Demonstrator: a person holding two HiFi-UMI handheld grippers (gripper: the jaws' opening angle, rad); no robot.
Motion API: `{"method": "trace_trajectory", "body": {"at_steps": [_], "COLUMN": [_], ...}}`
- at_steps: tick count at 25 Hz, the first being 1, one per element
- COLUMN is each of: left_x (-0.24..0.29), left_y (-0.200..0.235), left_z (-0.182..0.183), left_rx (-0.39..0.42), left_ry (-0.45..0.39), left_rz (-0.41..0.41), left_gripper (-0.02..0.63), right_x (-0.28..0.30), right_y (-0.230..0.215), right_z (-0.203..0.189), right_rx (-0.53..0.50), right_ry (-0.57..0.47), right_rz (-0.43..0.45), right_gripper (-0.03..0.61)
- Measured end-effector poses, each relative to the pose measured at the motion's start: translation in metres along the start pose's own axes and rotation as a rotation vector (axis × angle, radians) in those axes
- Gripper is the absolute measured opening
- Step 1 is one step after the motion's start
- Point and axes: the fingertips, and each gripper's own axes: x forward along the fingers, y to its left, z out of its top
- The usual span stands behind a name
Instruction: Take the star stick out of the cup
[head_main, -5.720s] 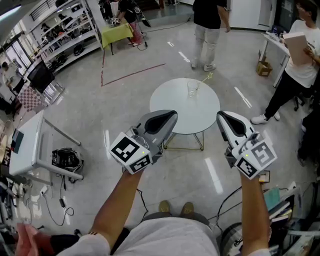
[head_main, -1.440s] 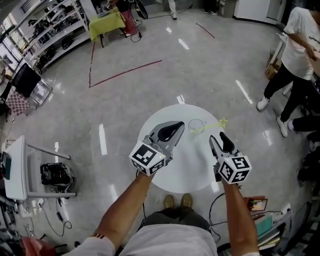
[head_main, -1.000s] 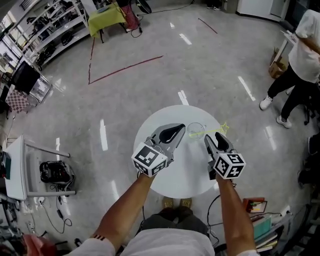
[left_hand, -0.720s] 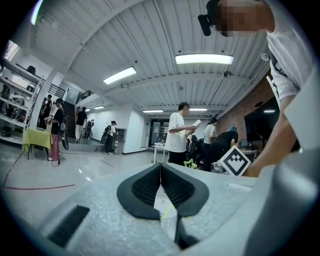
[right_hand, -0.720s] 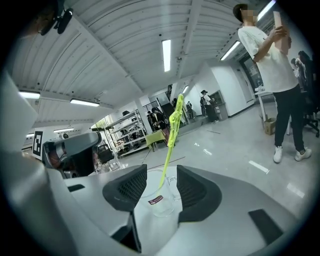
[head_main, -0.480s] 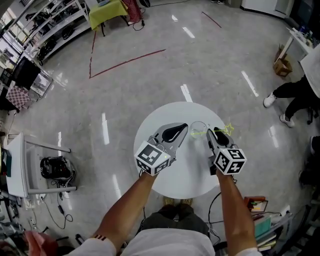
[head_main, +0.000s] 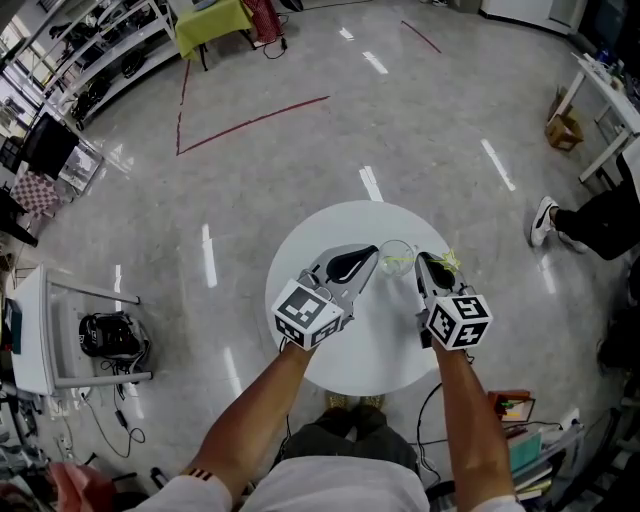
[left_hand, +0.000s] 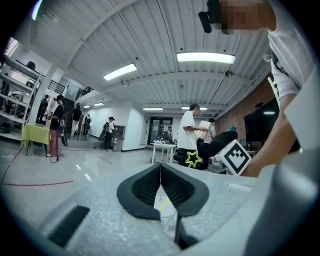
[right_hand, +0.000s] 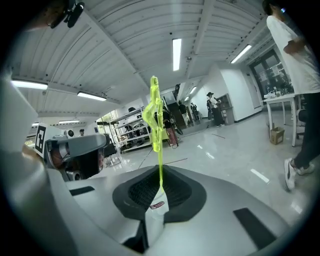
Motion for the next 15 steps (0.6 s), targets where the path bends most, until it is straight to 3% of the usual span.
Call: {"method": "trace_trajectory", "body": {"at_steps": [8, 15], "left_x": [-0.007, -0.017], "left_y": [-0.003, -0.012], "left_z": [0.012, 0.035], "left_rx": [0.002, 0.017], "left_ry": [-0.026, -0.067], "left_rz": [0.006, 0.011], "left_gripper": [0.015, 0.015], "right_x": [-0.015, -0.048], "right_y": [0.011, 0.032], "right_z": [0.02, 0.06], "right_rx": [-0.036, -0.075], "right_ry": [-0.017, -0.094], "right_rz": [0.043, 0.101], "right_gripper": [0.021, 0.021]}}
